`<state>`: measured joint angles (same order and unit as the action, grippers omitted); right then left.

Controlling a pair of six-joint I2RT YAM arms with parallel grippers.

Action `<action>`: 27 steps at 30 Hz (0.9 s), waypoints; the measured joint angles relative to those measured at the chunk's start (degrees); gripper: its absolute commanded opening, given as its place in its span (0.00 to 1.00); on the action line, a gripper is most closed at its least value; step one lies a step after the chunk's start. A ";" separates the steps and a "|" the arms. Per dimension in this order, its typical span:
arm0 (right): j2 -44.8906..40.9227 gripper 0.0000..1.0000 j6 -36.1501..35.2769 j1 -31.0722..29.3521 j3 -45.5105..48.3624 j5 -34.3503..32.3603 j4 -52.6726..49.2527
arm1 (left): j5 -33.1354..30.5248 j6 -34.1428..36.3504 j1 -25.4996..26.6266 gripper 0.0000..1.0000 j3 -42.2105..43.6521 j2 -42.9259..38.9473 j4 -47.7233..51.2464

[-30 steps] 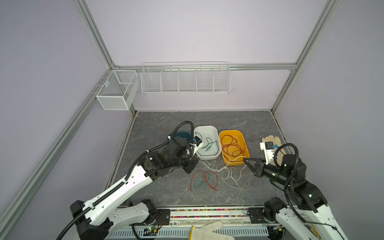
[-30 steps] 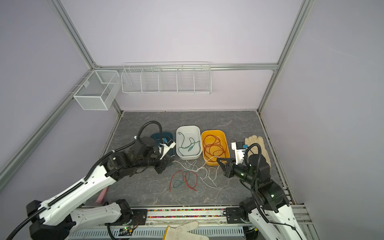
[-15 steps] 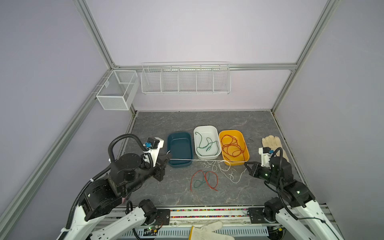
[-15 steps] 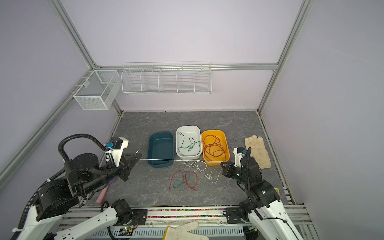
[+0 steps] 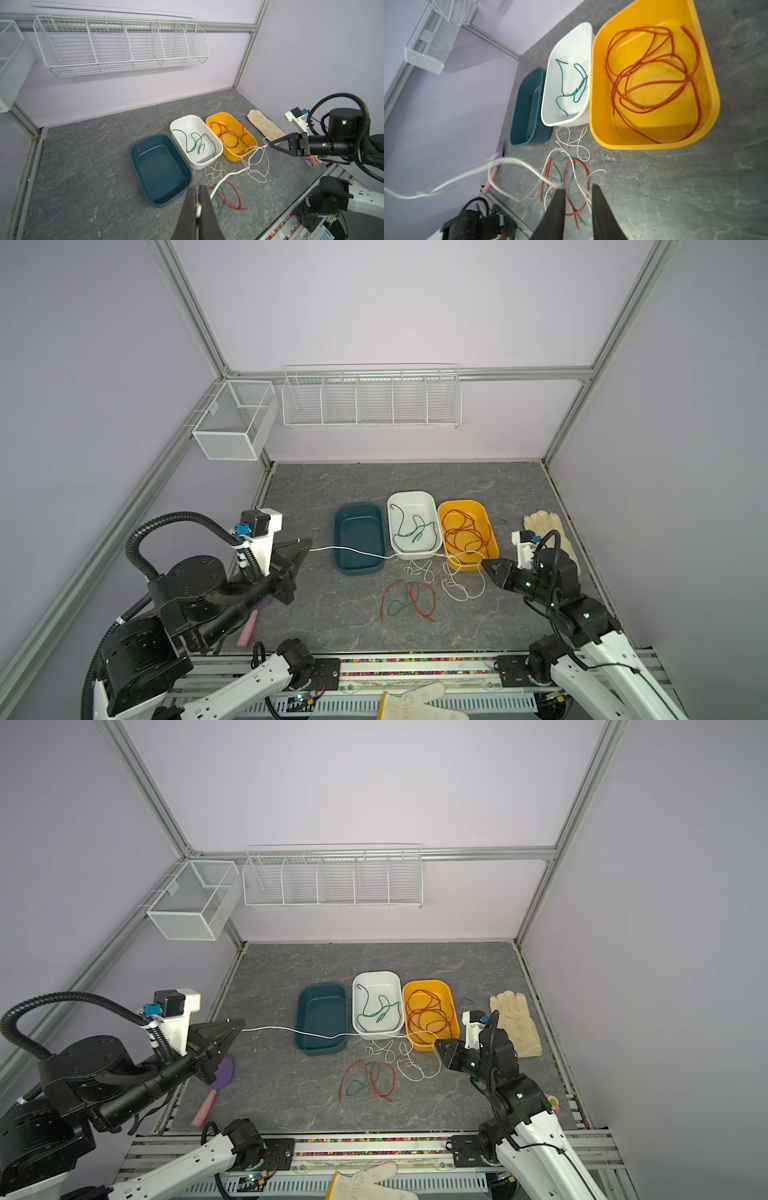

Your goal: Untangle the cables

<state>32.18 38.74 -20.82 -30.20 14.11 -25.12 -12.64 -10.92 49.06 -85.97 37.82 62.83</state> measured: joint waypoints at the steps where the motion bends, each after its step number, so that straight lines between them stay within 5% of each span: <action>1: 0.13 0.48 -0.24 0.02 -0.02 0.68 0.15 | -0.11 -0.02 0.00 0.00 -0.44 0.39 -0.15; 6: 0.15 0.64 -2.49 0.02 -0.44 3.87 0.17 | -0.22 0.00 0.00 0.00 -3.63 4.13 -0.76; 13: 1.09 0.70 -3.17 -0.11 -0.15 10.69 3.50 | 0.98 0.00 0.00 0.00 -9.27 9.94 -1.95; 20: 6.36 0.69 -2.29 -6.14 1.68 12.94 10.23 | 3.15 -0.02 0.00 0.00 -14.40 12.72 -2.58; 27: 17.62 0.64 -3.61 -15.10 0.94 5.49 13.46 | 3.93 0.00 0.00 0.00 -15.93 12.85 -2.54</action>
<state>49.80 35.14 -35.92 -29.26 19.59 -11.66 -8.71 -10.92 49.06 -101.91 50.68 60.29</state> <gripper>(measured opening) 0.645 0.050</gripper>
